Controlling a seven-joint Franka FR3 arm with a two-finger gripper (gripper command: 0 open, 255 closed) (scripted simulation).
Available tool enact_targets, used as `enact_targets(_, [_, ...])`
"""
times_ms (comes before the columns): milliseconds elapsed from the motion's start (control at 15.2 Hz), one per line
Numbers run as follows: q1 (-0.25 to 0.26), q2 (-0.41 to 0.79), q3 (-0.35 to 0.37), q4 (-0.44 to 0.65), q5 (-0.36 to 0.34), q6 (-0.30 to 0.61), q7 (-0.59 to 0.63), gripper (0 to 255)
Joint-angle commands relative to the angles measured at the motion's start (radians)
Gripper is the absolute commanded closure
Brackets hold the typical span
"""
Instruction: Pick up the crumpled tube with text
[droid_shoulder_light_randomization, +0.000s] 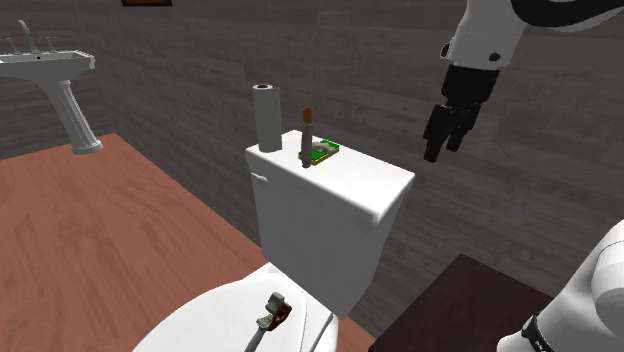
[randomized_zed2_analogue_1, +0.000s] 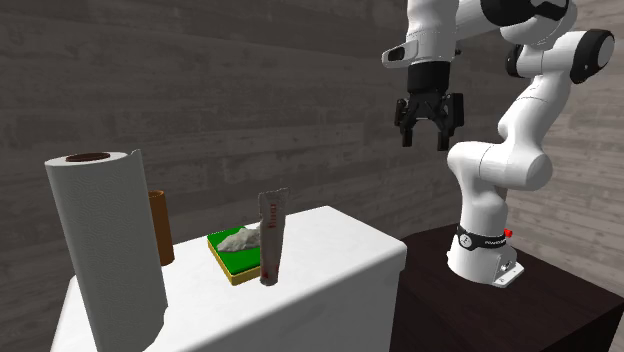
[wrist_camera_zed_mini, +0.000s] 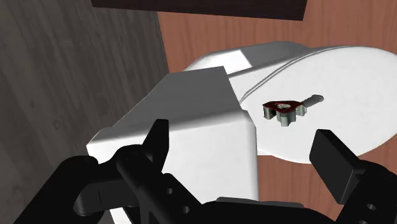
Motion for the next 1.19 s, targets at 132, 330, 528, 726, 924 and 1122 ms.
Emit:
enact_targets(132, [-0.017,0.066,0.049,0.051,0.037,0.009,0.119,0])
enact_targets(330, [-0.046,0.173,0.115,0.14,0.079,0.023,0.296,0])
enact_targets(528, [-0.078,0.288,0.172,0.242,0.104,0.034,0.47,0])
enact_targets(726, [-0.109,0.408,0.22,0.354,0.112,0.042,0.644,0])
enact_targets(924, [-0.135,0.533,0.257,0.475,0.104,0.045,0.816,0])
enact_targets(1122, [-0.151,0.66,0.28,0.605,0.084,0.041,0.986,0])
